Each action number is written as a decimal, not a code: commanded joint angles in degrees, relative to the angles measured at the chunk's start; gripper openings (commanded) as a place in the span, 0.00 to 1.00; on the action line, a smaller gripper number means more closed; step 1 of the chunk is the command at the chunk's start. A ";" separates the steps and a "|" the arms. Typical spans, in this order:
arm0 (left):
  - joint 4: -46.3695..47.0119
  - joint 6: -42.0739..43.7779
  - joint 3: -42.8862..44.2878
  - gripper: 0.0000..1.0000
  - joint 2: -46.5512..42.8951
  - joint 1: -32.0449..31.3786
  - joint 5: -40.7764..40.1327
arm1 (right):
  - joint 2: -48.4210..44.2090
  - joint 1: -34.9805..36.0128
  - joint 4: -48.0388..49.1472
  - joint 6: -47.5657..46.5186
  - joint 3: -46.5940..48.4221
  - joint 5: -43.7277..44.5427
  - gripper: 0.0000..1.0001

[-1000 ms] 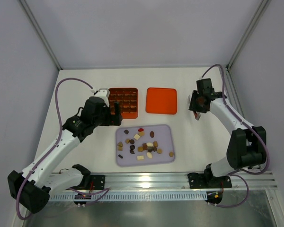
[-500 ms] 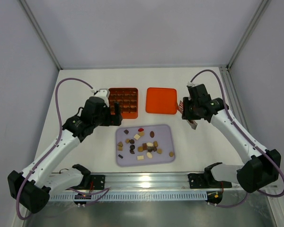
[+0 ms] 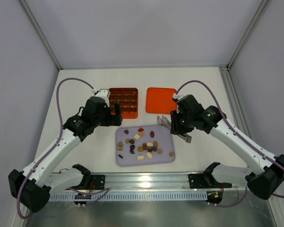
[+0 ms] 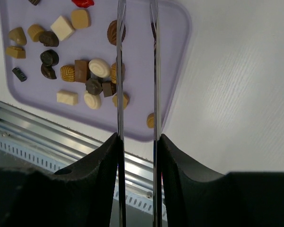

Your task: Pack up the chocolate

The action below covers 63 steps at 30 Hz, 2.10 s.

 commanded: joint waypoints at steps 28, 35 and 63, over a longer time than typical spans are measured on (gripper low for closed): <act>-0.28 0.29 1.42 1.00 -0.14 0.27 0.15 | 10.97 13.34 1.73 4.68 2.81 4.55 0.45; -0.28 0.29 1.33 1.00 -0.05 0.27 0.33 | 12.20 14.40 1.65 4.50 2.81 5.52 0.45; -0.37 0.30 1.42 1.00 -0.40 0.27 0.33 | 13.61 15.80 -1.43 3.45 5.62 6.84 0.34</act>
